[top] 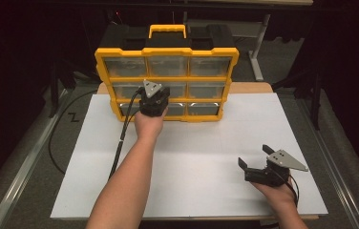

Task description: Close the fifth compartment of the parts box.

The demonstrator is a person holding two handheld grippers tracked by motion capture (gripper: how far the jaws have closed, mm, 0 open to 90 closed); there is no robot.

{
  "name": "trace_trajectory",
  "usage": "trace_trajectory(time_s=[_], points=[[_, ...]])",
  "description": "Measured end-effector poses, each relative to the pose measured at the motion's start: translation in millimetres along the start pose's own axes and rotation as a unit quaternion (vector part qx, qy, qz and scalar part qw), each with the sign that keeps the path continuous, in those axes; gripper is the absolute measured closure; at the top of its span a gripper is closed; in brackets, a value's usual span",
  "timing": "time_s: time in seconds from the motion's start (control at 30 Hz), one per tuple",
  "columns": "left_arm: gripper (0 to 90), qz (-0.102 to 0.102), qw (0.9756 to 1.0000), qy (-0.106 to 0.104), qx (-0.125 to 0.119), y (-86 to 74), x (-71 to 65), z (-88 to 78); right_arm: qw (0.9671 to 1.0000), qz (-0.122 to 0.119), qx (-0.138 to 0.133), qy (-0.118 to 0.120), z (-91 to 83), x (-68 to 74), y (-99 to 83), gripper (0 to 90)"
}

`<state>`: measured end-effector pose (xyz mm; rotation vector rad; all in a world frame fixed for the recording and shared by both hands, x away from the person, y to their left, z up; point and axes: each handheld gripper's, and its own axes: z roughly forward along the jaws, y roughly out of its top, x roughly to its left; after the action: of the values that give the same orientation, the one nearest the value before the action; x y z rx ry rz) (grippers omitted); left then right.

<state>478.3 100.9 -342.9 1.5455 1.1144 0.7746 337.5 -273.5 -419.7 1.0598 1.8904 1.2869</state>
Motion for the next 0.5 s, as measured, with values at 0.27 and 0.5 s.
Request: trace_trajectory(time_s=[0.27, 0.5], points=[[89.5, 0.003, 0.9999, -0.012, -0.002, 0.6, -2.7, -11.4, 1.0, -0.002, 0.003, 0.0, 0.6, 1.0, -0.4, 1.0], [89.5, 0.01, 0.9996, -0.026, -0.002, -2.5, -1.0, -26.8, 1.0, -0.004, 0.005, -0.001, 2.0, 2.3, -0.8, 0.9]])
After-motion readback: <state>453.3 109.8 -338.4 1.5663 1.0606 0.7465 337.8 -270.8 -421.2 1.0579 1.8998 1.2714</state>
